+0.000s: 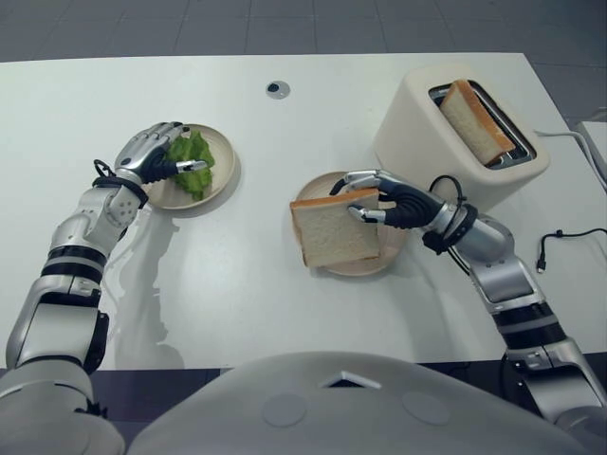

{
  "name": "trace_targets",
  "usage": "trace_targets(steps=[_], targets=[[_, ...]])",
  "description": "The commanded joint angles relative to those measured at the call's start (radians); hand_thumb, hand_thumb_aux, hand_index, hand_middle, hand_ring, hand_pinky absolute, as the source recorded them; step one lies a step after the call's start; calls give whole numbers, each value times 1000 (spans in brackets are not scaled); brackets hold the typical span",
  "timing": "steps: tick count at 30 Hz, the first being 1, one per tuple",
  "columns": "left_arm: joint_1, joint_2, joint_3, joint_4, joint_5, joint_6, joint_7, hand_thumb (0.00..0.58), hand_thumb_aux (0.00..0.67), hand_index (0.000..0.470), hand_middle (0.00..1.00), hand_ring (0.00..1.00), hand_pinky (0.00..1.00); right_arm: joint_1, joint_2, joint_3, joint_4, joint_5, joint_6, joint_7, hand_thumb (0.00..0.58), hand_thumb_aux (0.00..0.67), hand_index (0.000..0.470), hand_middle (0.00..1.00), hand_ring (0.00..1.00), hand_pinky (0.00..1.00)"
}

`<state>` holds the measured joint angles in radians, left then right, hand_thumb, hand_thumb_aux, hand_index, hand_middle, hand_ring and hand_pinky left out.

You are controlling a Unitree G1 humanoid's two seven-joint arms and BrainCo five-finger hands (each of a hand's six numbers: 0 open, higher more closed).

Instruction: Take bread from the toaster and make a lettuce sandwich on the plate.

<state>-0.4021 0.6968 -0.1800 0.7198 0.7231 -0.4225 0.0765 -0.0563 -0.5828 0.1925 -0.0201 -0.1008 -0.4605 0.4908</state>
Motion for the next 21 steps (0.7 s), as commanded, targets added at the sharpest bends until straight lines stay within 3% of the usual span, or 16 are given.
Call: trace_targets(steps=[1,5,17,21], targets=[[23,20,-25,-18,-23,18,-59,0,0,0,0,0,0,-38,7,-1,107,-133,33,-66,580,670,470,1000,1000,1000],[42,38,-29,-32,-35,35,-89,0,0,0,0,0,0,-49,15,-13,131,-150,35,-89,580,670,470,1000,1000,1000],[54,51,-48,-46,-40,87,-121,0,0,0,0,0,0,4,-9,-130,-17,72,95,1,580,670,470,1000,1000,1000],[56,52,-56,-48,-46,85,-132,0,0,0,0,0,0,30,-50,-136,-8,34,88,37,580,670,470,1000,1000,1000]])
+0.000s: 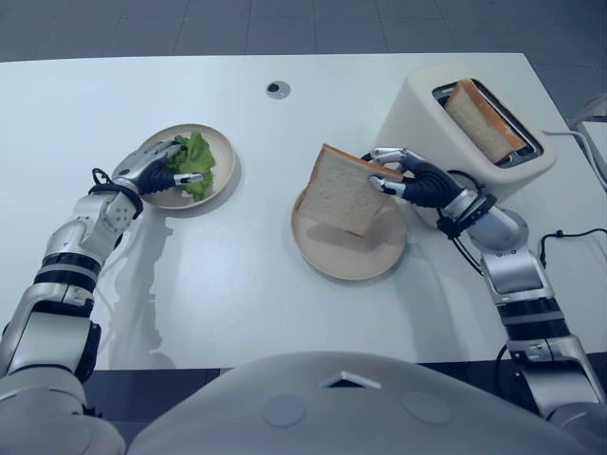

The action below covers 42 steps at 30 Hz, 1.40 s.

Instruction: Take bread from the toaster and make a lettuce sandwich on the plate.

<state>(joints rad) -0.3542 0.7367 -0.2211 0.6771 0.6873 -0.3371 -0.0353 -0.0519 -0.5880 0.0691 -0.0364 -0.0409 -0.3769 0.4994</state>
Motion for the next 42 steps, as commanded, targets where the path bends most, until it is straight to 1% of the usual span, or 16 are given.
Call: trace_targets(steps=[1,3,6,10,13,16,20,23,28,29,33,34,35,36,37,42], targets=[[10,12,-17,-6,-12,-2,-23,9,5,4,0,0,0,30,-51,0,20,-46,-3,35,580,670,470,1000,1000,1000],[13,12,-22,-6,-13,-5,-30,124,76,53,0,0,0,35,-56,27,43,-83,-13,45,580,670,470,1000,1000,1000],[13,13,-30,-1,-17,-14,-38,408,305,214,0,0,0,35,-57,65,79,-150,-29,50,580,670,470,1000,1000,1000],[9,8,-40,-1,-27,-51,-31,487,402,282,0,0,0,-6,-20,108,153,-232,-32,3,580,670,470,1000,1000,1000],[4,6,-37,-22,-44,-88,-13,580,670,470,0,0,0,-33,24,138,166,-255,-32,-27,580,670,470,1000,1000,1000],[2,0,-35,-41,-59,-132,-2,580,670,470,0,0,0,-59,73,159,172,-270,-37,-62,579,638,448,847,847,847],[-2,-7,-31,-47,-73,-172,0,580,670,470,0,0,0,-73,115,205,175,-316,-49,-96,454,357,251,349,349,349],[-4,-10,-30,-44,-74,-190,7,580,670,470,0,0,0,-86,154,232,165,-328,-57,-115,53,32,22,216,216,216],[-7,-12,-27,-37,-75,-216,20,580,670,470,0,0,0,-102,203,241,143,-332,-112,-175,0,0,0,180,180,180],[-7,-12,-26,-36,-76,-221,23,580,670,470,0,0,0,-102,202,229,126,-322,-127,-185,0,0,0,0,0,0],[-12,-9,-20,-22,-71,-217,38,580,670,470,0,0,0,-103,190,164,65,-271,-177,-218,0,0,0,0,0,0],[-22,-10,-31,0,-46,-196,51,574,604,424,0,0,0,-104,190,146,57,-253,-182,-223,0,0,0,0,0,0],[-34,-13,-41,26,-26,-176,65,458,363,254,0,0,0,-106,189,133,51,-238,-185,-225,0,0,0,0,0,0],[-43,-16,-52,50,-9,-162,77,100,60,42,0,0,0,-106,189,124,48,-226,-187,-223,0,0,0,0,0,0],[-48,-16,-59,65,1,-154,86,0,0,0,0,0,0,-105,187,121,46,-216,-189,-217,0,0,0,0,0,0],[-58,-29,-96,109,9,-162,94,0,0,0,0,0,0,-95,187,127,33,-185,-198,-183,0,0,0,0,0,0]])
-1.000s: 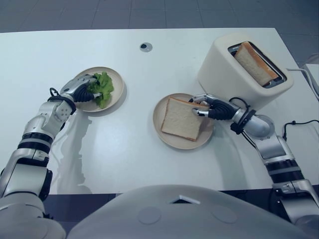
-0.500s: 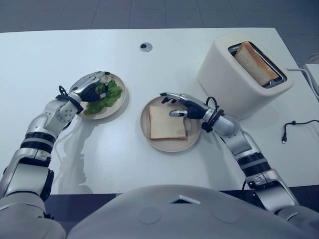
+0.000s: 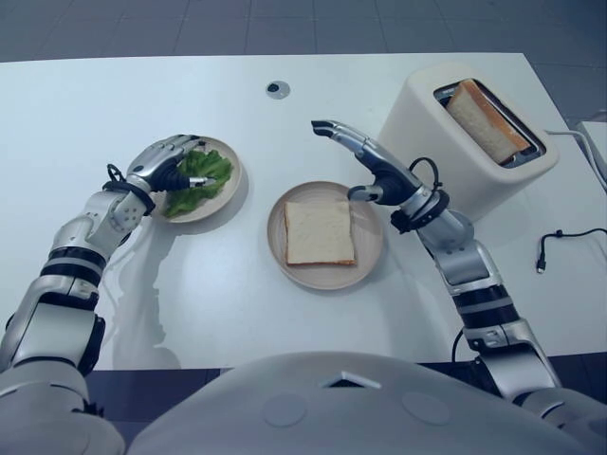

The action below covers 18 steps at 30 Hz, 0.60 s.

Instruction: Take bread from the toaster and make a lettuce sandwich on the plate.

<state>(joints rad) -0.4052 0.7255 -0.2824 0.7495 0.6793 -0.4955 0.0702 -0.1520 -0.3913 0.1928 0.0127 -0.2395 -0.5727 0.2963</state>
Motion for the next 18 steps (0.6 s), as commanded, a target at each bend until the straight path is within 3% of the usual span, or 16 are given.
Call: trace_targets(steps=[1,2,3,4,5,14,18], targets=[[-12,-22,-41,46,15,-8,-11,0,0,0,0,0,0,7,-11,4,-16,13,-3,24,0,0,0,0,0,0],[-16,-25,-47,53,13,-15,-12,172,108,76,0,0,0,8,-13,4,-15,12,-4,27,0,0,0,0,0,0],[-20,-28,-52,58,10,-22,-14,441,342,240,0,0,0,10,-13,3,-14,12,-5,29,0,0,0,0,0,0],[-22,-29,-56,62,8,-29,-15,526,465,326,0,0,0,11,-13,2,-14,11,-5,31,0,0,0,0,0,0],[-25,-30,-59,66,7,-36,-15,580,654,459,0,0,0,11,-13,0,-15,12,-4,33,0,0,0,0,0,0],[-48,-11,-10,13,-29,-103,88,580,670,470,0,0,0,7,-16,-14,-16,18,-3,35,0,0,0,0,0,0],[-19,-20,17,-56,-118,-219,50,580,670,470,0,0,0,6,-28,-32,-23,34,0,38,0,0,0,0,0,0]])
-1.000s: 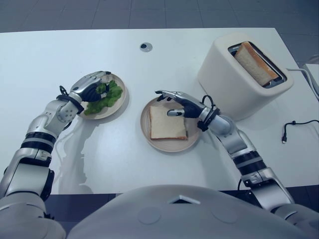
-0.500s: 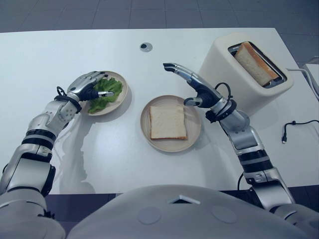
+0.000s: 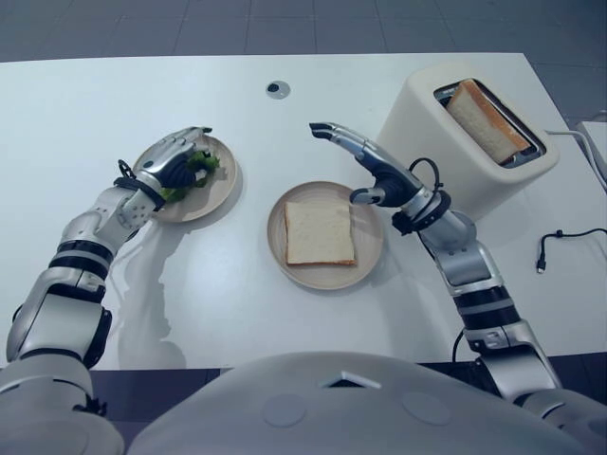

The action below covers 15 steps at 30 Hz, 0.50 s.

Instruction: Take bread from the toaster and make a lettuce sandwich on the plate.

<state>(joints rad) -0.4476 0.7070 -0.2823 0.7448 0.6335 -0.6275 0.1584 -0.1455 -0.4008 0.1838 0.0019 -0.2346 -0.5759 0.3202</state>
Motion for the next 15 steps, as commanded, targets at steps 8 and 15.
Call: trace_targets(steps=[8,15], targets=[[92,-76,-31,-206,-215,-241,-225,580,670,470,0,0,0,-10,-42,-67,-25,85,2,29,0,0,0,0,0,0],[96,-236,-146,-277,-155,-238,-308,580,670,470,0,0,0,-8,-41,-79,-25,101,-5,39,0,0,0,0,0,0]])
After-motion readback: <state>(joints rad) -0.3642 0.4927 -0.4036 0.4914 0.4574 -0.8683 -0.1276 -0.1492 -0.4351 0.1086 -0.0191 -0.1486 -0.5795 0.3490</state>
